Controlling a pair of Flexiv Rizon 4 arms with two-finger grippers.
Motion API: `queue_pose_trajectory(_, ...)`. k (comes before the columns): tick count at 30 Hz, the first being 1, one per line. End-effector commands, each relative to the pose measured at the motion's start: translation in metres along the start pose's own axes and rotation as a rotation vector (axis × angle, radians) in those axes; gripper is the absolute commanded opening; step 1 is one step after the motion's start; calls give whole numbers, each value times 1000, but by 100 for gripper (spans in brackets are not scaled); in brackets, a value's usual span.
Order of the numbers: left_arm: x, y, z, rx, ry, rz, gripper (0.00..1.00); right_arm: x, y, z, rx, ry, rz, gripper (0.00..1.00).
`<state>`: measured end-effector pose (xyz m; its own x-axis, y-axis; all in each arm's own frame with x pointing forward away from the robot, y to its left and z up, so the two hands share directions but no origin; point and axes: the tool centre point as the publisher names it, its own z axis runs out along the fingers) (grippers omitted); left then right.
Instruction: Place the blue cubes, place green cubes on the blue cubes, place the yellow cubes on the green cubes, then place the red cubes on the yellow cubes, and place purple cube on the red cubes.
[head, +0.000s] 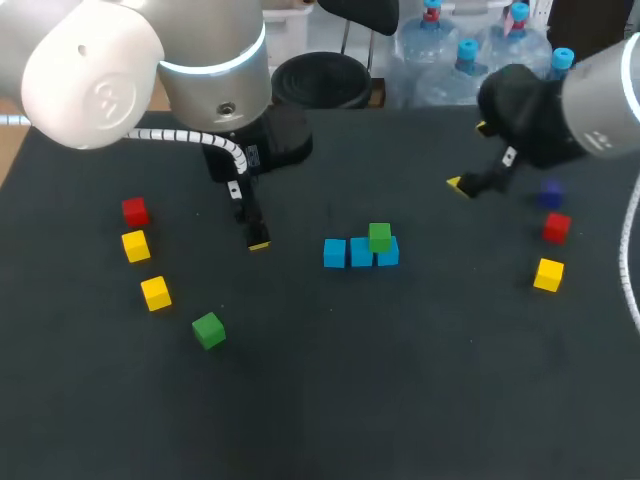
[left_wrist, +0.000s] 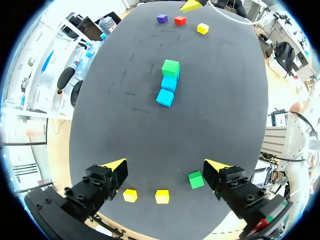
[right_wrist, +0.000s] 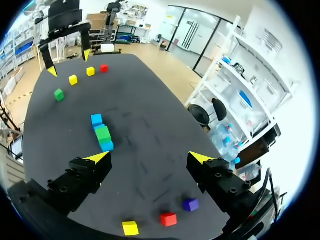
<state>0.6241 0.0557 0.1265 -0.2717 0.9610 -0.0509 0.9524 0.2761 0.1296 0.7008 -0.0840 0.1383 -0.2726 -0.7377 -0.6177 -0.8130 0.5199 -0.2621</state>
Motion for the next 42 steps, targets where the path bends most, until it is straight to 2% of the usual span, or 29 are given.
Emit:
queue_pose_trajectory(1,0,0,0,-1,0,-1,100,14,2,-13,751,-44,24,100)
queue_pose_trajectory(9,0,0,0,-1,0,-1,100,19,0,-14,835,-99,56,100)
queue_pose_trajectory(11,0,0,0,-1,0,-1,100,19,0,-10,848,-85,52,100)
queue_pose_trajectory(29,0,0,0,-1,0,-1,100,20,-2,-5,839,-90,63,100)
queue_pose_trajectory(31,1,3,-5,-3,5,-50,100,20,-2,-5,839,-90,63,100)
queue_pose_trajectory(35,9,6,-14,-14,-1,-213,100,20,-2,-5,839,-90,63,100)
queue_pose_trajectory(36,11,4,-15,9,-13,-243,100,20,-2,-5,839,-90,63,100)
queue_pose_trajectory(38,15,-5,-14,-7,7,-275,100,20,-2,-5,839,-90,63,100)
queue_pose_trajectory(40,22,-15,-11,16,7,-309,100,20,-2,-5,839,-90,63,100)
queue_pose_trajectory(42,29,-26,-7,15,36,-333,100,20,-2,-5,839,-90,63,100)
